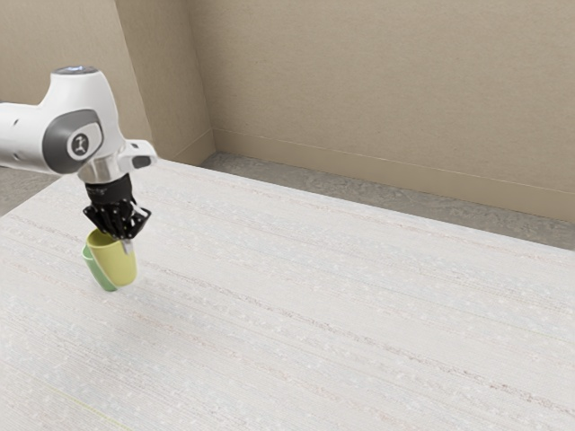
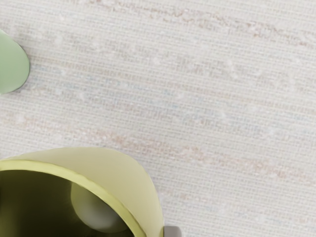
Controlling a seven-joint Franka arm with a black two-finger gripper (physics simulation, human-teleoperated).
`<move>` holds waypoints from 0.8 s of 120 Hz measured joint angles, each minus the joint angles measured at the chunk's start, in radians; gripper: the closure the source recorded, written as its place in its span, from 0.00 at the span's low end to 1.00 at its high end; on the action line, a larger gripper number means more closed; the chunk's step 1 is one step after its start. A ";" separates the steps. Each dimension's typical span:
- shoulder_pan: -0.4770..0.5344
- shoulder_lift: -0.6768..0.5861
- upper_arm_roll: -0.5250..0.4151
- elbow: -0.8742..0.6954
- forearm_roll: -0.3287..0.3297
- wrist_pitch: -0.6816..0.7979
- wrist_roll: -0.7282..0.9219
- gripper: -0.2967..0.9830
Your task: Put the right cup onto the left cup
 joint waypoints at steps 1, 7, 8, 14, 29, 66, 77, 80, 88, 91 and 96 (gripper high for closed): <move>0.002 0.000 0.000 0.000 0.000 0.000 0.001 0.85; 0.017 0.000 0.000 0.003 0.000 -0.002 0.006 0.85; 0.019 0.001 0.000 0.004 0.000 -0.002 0.006 0.85; 0.029 0.002 0.000 0.009 0.000 -0.003 0.012 0.85; 0.060 0.005 0.000 0.018 0.000 -0.005 0.025 0.85; 0.110 0.049 0.000 0.103 -0.001 -0.024 0.065 0.85; 0.112 0.076 0.000 0.134 -0.001 -0.028 0.077 0.85; 0.113 0.083 0.001 0.141 -0.001 -0.029 0.080 0.85; 0.117 0.100 0.002 0.159 -0.002 -0.031 0.089 0.85; 0.118 0.106 0.002 0.164 -0.003 -0.031 0.092 0.85; 0.120 0.116 0.004 0.174 -0.003 -0.032 0.098 0.85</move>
